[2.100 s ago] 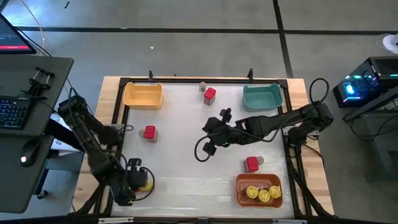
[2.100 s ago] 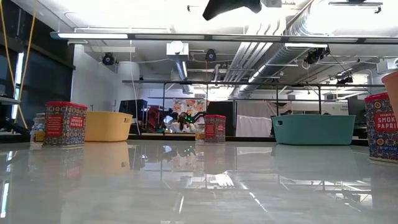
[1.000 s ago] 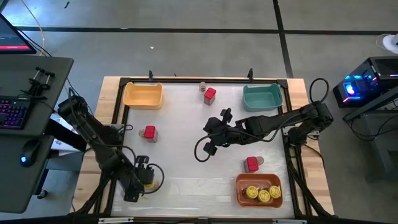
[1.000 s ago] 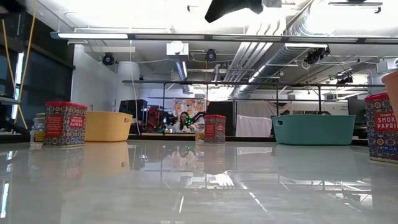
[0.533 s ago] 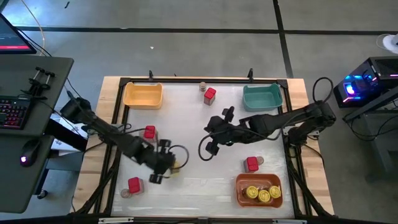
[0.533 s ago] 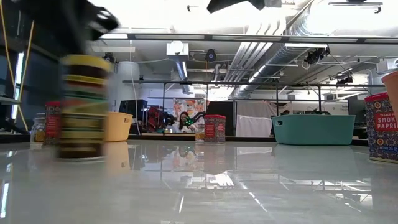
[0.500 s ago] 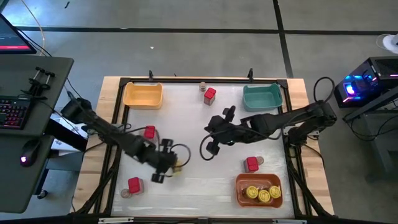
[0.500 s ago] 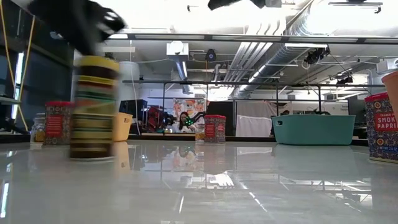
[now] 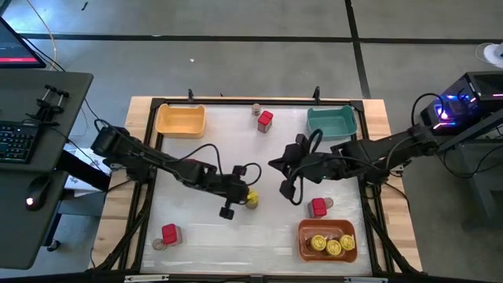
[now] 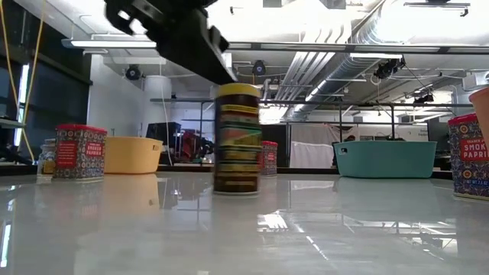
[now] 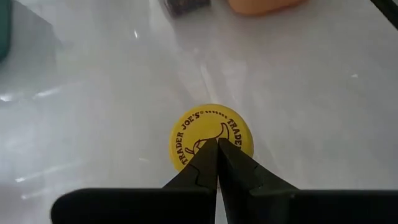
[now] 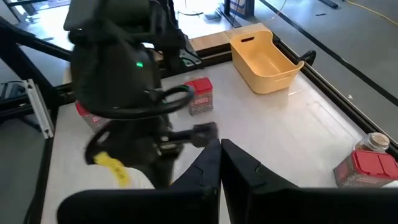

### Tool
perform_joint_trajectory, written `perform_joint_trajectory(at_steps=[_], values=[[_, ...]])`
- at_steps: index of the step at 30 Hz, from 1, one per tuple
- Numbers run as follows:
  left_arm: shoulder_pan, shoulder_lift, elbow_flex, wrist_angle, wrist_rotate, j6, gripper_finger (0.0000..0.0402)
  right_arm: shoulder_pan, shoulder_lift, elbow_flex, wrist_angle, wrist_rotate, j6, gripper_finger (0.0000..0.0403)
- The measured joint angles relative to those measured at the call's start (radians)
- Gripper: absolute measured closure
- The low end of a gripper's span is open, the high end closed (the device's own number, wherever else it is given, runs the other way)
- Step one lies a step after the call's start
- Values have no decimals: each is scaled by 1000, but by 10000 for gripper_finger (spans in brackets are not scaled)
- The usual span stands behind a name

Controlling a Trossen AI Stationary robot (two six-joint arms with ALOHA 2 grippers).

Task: Sort spices by type
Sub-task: Put the yellow seasoning bottle into the orange bin

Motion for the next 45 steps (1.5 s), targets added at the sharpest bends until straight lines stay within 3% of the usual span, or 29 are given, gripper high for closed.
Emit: perform_joint_trajectory(at_steps=[4,10,14,17,21,25,29,32,36,40,45], values=[[23,11,50,-47,-34,47,401,8,-4,0,0,-2,-1,402],[26,-79,194,-353,-146,13,401,-3,-4,0,1,-45,-28,402],[23,-180,191,-524,-162,-149,401,-33,-4,0,30,-42,-102,402],[-2,-301,143,-577,-208,-313,401,-82,-3,0,55,-71,-53,392],[-91,-457,36,-590,-334,-570,401,-170,33,2,69,-278,-24,327],[-196,-578,-46,-584,-456,-812,401,-202,118,2,165,-433,-71,219],[-284,-617,-85,-577,-537,-943,401,-198,206,2,250,-478,-174,111],[-318,-614,-86,-575,-546,-973,401,-197,257,2,237,-439,-300,59],[-337,-598,-86,-571,-547,-1002,401,-199,287,1,165,-463,-389,32],[-341,-571,-86,-562,-547,-1005,401,-206,330,1,94,-593,-386,30],[-341,-539,-86,-562,-541,-1005,401,-203,380,0,77,-619,-448,29]])
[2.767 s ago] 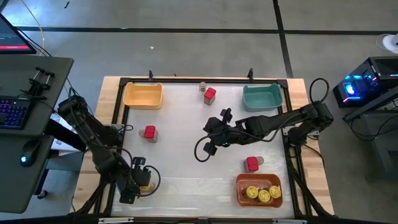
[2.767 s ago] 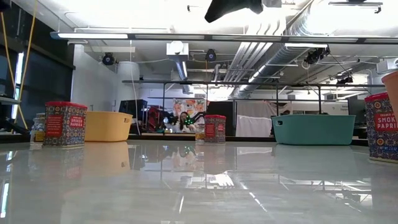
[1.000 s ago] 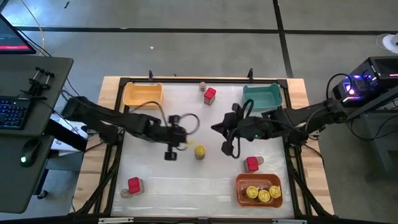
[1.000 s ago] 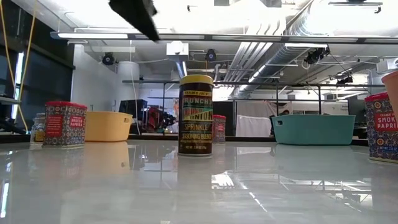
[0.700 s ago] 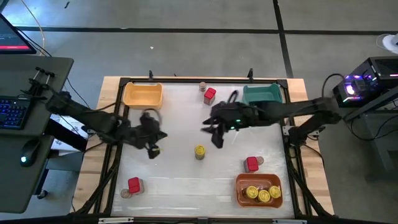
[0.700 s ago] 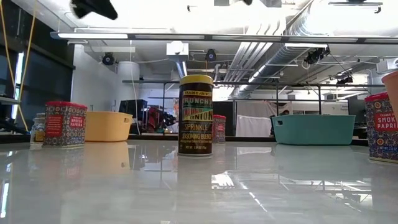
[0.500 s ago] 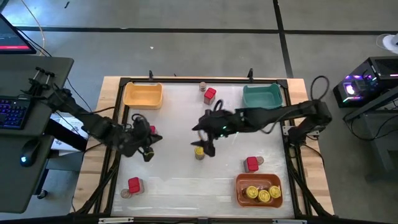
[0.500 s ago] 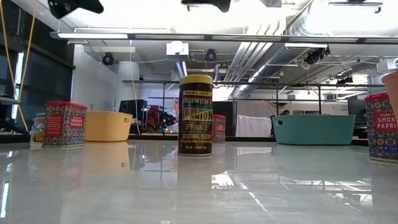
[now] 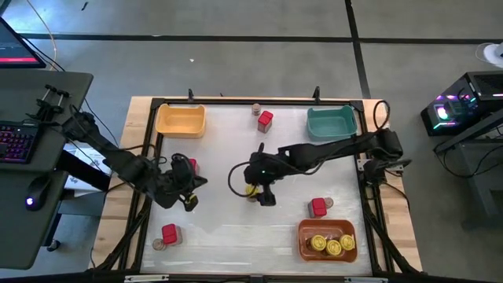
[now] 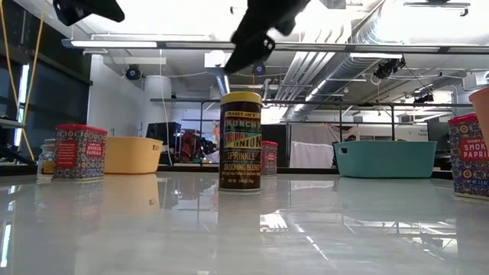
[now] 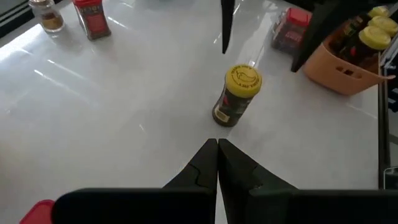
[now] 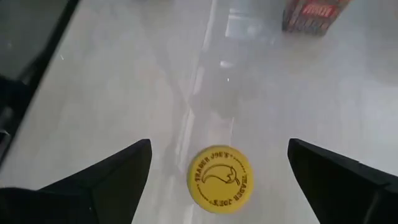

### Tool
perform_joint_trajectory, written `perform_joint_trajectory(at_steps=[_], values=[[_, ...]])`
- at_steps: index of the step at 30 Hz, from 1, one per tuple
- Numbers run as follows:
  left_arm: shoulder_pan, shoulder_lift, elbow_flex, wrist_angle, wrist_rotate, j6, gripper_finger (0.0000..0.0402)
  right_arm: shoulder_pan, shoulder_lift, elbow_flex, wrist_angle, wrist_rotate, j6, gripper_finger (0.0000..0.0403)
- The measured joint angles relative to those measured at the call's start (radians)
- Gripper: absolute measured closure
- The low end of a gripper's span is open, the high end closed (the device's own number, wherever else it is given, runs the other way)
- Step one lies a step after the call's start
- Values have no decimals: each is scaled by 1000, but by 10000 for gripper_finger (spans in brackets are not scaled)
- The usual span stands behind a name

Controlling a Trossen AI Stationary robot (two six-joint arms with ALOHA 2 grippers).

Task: Sort spices by type
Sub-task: Put the yellow seasoning bottle into the orange bin

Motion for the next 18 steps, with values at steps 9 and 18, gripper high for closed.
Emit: perform_joint_trajectory(at_steps=[9,18], values=[[0,29,0,0,10,0,401,1,80,0,-19,-8,-31,29],[0,28,0,-1,14,0,401,1,119,0,-49,21,-45,29]])
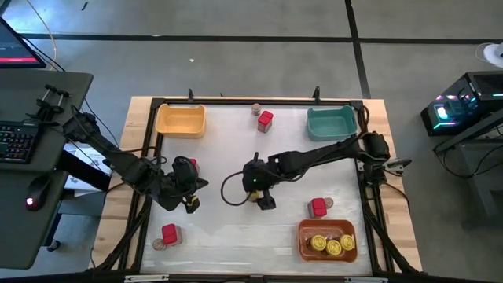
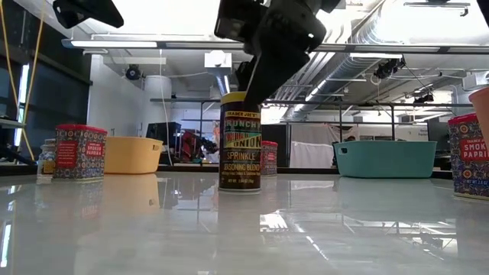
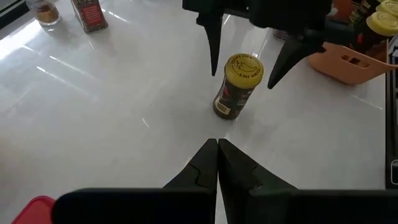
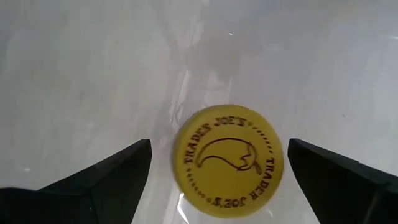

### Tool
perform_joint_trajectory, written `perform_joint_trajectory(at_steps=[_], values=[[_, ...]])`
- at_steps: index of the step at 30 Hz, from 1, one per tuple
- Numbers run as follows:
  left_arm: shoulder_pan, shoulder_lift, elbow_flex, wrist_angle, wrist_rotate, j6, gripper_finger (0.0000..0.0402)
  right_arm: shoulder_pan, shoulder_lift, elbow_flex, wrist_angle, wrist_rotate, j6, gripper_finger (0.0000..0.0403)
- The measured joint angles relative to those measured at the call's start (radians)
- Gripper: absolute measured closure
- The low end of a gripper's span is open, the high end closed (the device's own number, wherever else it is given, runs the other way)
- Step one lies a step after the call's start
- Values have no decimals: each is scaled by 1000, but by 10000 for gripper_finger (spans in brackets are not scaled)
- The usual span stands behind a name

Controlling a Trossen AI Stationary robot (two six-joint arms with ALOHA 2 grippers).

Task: Sort spices by type
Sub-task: Put the yellow seasoning bottle into the orange bin

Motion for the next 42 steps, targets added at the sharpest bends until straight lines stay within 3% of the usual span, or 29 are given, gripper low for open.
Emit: perform_joint_trajectory(at_steps=[5,16,24,31,35,42], values=[[0,0,0,-2,-10,1,401,0,0,0,0,15,26,45],[2,0,0,-2,-16,39,401,0,20,1,-3,15,31,178],[3,0,1,-5,-68,136,401,1,-72,61,-127,15,114,179],[62,0,1,3,-159,168,402,90,-236,105,-306,15,331,179],[112,0,1,9,-159,181,401,215,-292,103,-412,99,512,179],[168,0,1,122,-96,361,401,466,-355,11,-444,195,906,179]])
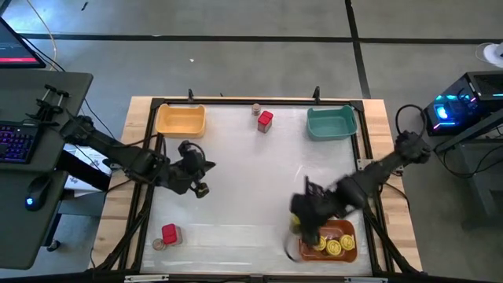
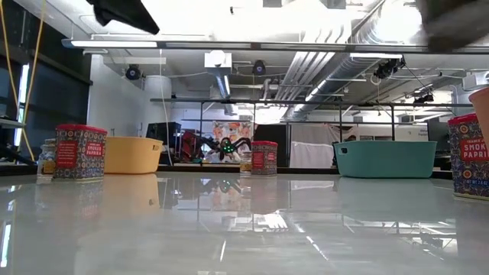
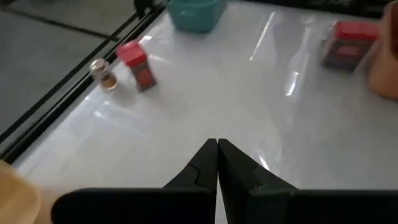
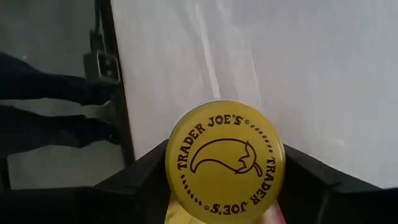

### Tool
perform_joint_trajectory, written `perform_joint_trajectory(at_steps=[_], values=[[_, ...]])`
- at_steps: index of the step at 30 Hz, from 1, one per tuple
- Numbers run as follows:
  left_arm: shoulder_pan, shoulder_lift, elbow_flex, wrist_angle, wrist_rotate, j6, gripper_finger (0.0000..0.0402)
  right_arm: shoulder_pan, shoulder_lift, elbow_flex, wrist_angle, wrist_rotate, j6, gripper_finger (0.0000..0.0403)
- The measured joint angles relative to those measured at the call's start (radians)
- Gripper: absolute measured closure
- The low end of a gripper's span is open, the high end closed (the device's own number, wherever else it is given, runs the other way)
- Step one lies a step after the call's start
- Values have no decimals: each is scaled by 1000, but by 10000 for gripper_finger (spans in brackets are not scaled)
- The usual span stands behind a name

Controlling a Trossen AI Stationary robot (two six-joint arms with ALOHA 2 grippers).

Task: Sort spices by type
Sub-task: Put the yellow seasoning bottle into the orange bin

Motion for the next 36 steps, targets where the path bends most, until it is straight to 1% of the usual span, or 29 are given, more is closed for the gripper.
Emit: perform_joint_trajectory(at_steps=[4,8,10,13,17,21,31,36], values=[[19,0,0,85,7,83,401,106,-9,-10,-36,84,199,179],[39,0,0,155,9,151,401,176,-10,-11,-84,170,331,179],[50,0,0,178,9,164,401,199,-10,-11,-121,215,388,179],[61,0,0,205,9,165,401,233,-10,-11,-201,249,465,179],[71,0,0,219,10,165,401,273,-9,-12,-284,320,558,179],[78,0,0,223,29,164,401,292,-9,-12,-288,327,572,179],[78,0,0,222,28,164,401,300,-8,-12,-311,333,572,179],[78,0,0,222,28,164,401,298,27,-12,-295,317,581,179]])
